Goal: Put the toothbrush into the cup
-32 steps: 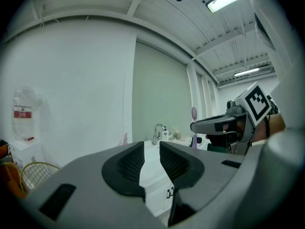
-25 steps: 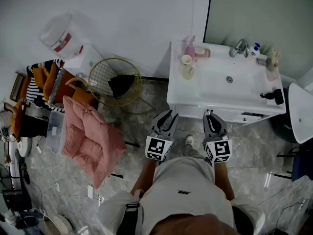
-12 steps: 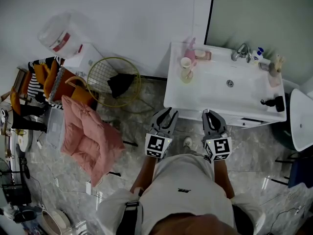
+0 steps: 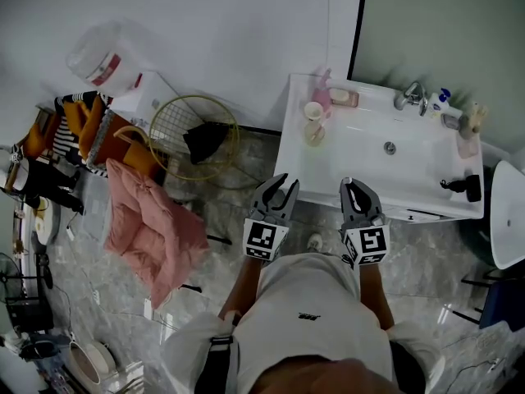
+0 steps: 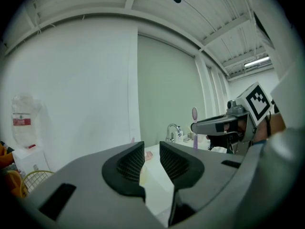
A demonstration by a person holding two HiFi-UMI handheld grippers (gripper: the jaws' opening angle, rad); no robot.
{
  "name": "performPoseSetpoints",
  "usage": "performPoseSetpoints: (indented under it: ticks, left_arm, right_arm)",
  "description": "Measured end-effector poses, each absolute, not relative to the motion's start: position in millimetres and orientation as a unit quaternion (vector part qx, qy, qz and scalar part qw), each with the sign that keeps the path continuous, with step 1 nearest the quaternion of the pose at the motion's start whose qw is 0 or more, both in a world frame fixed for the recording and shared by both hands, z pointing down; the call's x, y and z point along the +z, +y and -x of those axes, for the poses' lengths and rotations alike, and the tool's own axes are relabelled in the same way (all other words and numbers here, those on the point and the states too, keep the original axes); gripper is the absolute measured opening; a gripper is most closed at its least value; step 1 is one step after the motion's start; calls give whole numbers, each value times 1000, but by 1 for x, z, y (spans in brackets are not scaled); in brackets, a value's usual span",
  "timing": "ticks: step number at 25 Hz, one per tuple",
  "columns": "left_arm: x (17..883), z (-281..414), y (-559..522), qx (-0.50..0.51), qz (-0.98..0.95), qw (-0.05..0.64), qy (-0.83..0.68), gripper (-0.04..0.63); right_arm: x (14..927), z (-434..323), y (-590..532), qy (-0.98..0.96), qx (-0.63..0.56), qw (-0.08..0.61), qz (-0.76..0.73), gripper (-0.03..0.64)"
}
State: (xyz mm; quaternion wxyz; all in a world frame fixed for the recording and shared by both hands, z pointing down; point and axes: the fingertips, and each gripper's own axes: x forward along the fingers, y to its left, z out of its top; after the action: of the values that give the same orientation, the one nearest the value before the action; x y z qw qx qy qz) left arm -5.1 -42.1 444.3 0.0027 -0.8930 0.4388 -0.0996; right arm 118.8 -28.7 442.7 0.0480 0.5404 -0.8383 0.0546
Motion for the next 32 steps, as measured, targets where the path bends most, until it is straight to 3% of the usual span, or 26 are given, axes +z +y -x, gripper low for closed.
performPoseSetpoints:
  ticks: [32]
  left_arm:
    - [456,-8,-126,-116,880,-1,461,95]
  right_arm:
    - [454,-125,-120,-856,69,47,-510,41]
